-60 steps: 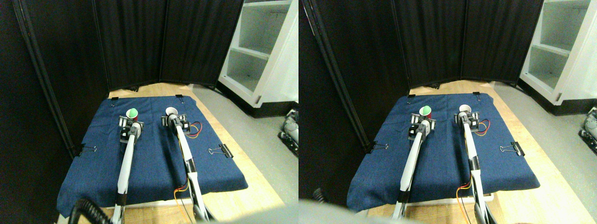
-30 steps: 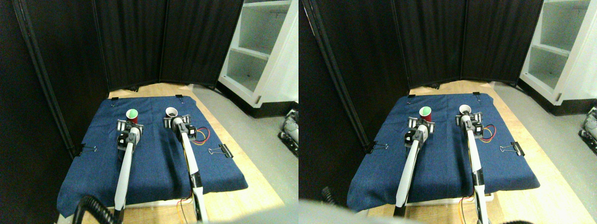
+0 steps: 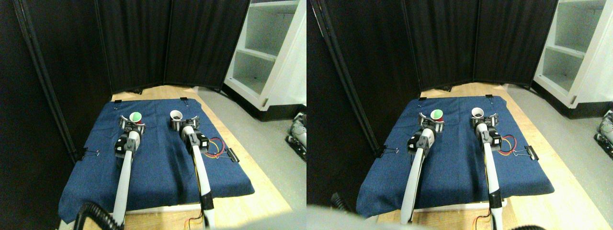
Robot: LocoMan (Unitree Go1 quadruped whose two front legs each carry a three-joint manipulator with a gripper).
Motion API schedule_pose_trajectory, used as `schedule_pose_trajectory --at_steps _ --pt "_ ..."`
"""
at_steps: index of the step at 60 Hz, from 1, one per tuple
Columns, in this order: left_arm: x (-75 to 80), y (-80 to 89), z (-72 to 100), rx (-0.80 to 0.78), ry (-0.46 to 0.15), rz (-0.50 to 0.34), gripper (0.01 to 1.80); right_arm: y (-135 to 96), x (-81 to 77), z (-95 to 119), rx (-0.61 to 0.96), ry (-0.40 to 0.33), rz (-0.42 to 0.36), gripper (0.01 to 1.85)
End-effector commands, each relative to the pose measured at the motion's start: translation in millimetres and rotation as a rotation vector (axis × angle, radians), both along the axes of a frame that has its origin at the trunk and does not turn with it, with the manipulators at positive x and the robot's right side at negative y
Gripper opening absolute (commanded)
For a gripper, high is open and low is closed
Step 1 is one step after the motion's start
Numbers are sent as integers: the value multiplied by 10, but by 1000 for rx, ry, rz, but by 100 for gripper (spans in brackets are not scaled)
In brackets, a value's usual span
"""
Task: Pour (bimanual)
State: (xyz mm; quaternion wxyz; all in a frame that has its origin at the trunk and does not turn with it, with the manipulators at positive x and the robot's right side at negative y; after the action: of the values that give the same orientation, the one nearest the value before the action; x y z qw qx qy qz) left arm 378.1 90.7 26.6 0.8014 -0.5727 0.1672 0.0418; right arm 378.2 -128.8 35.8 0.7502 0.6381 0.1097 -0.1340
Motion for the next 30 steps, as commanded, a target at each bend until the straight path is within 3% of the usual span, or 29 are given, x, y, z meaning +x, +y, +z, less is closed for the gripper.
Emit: schedule_pose_trajectory --at_steps 1,8,17,23,30 --pt "16 30 148 -43 -70 5 101 -5 -10 140 13 -73 12 93" --pt "8 69 207 -40 -104 13 77 -12 -49 188 -7 -99 -11 78" --pt "-7 118 242 -31 -152 55 54 -9 -87 222 -37 -151 -67 36" --pt "-3 159 256 -39 -187 91 34 -22 -91 228 -57 -181 -68 33" --pt "-7 210 271 -39 -214 118 33 -30 -117 235 -61 -196 -103 33"
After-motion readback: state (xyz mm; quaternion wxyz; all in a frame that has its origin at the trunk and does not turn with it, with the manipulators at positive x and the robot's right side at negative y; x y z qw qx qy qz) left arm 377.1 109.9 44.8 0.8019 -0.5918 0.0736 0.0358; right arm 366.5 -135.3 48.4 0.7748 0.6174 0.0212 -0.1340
